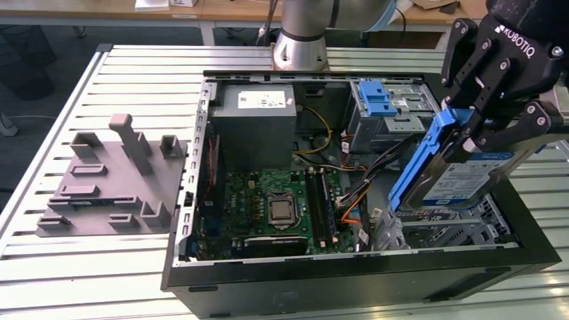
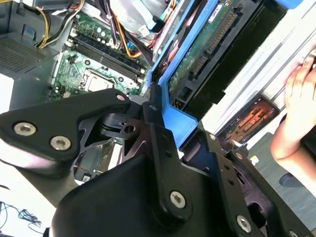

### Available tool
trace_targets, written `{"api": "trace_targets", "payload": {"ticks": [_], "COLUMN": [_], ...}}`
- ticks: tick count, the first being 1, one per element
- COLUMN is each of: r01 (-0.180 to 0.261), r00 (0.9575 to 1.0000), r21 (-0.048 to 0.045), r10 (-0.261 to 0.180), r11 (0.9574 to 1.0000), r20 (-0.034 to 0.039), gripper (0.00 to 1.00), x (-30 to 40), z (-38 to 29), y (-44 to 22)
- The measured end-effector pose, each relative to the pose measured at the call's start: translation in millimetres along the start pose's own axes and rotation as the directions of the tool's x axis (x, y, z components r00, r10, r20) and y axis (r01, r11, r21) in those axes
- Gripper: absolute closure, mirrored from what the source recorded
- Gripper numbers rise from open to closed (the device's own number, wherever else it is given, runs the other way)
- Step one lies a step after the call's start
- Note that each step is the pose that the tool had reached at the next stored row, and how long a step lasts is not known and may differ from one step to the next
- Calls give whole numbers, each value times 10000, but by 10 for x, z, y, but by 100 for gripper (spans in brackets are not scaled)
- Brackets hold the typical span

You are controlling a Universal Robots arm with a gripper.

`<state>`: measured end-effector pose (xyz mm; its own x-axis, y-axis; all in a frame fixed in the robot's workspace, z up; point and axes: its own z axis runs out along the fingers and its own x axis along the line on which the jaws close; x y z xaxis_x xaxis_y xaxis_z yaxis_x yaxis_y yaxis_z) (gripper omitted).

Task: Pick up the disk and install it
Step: 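Insert the disk into the insertion slot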

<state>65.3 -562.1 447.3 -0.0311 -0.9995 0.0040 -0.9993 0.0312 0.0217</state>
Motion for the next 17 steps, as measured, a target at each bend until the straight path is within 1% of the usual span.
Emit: {"api": "trace_targets", "payload": {"ticks": [3, 17], "r01": [0, -53], "r00": [10000, 10000], "r21": [-1, -1], "r10": [0, 53], "r11": [10000, 10000], "r20": [-1, 0], "gripper": [64, 64], "x": [0, 2], "z": [11, 63], "y": [-39, -82]}}
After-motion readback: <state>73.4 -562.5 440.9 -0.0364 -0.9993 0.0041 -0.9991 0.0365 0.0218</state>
